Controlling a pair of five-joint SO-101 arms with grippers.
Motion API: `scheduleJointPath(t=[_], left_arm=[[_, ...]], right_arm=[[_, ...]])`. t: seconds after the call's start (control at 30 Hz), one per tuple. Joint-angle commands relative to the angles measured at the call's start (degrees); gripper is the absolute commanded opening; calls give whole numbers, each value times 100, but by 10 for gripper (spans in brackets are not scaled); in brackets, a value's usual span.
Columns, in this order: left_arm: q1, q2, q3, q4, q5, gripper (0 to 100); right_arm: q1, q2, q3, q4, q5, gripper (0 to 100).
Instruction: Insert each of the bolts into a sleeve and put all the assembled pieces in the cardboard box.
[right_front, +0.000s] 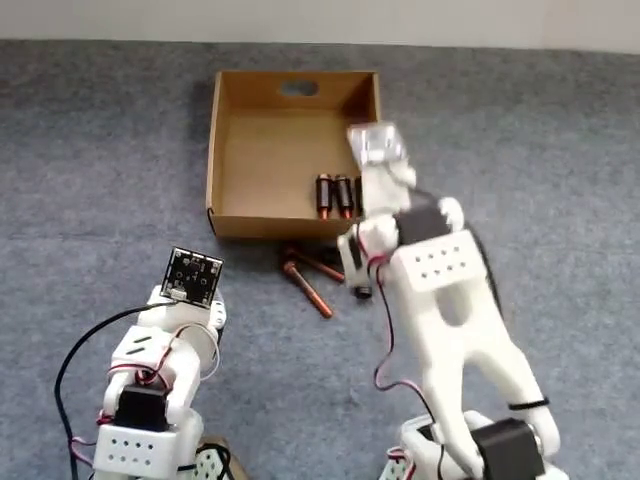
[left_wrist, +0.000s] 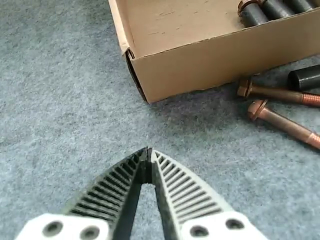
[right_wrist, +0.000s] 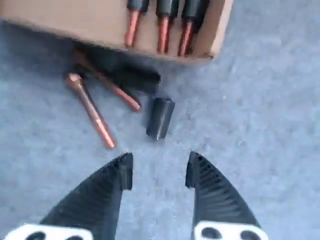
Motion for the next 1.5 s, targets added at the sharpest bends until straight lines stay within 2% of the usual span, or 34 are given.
scheduleJointPath(t=[0.0,0.2,0.43,0.6,0.9,1.27,1.33,1.43,1.47], left_arm=[[66,4,101,9,9,13],[57,4,101,9,9,13],[57,-4,101,18,9,13],[57,-4,101,18,9,13],[48,-4,101,18,9,12],[48,-4,101,18,9,12],[48,-4,101,18,9,12],[48,-4,101,18,9,12],[48,-4,101,18,9,12]], right_arm=[[-66,-259,1130,-1218,35,170],[-66,-259,1815,-1991,35,170],[-66,-251,1947,-2571,35,170],[-66,-22,1921,-2598,62,170],[-40,1429,1182,-2703,62,170],[-22,2105,576,-2712,79,168],[-22,2167,585,-2712,79,134],[-13,2158,629,-2695,70,9],[22,2105,637,-2686,70,2]])
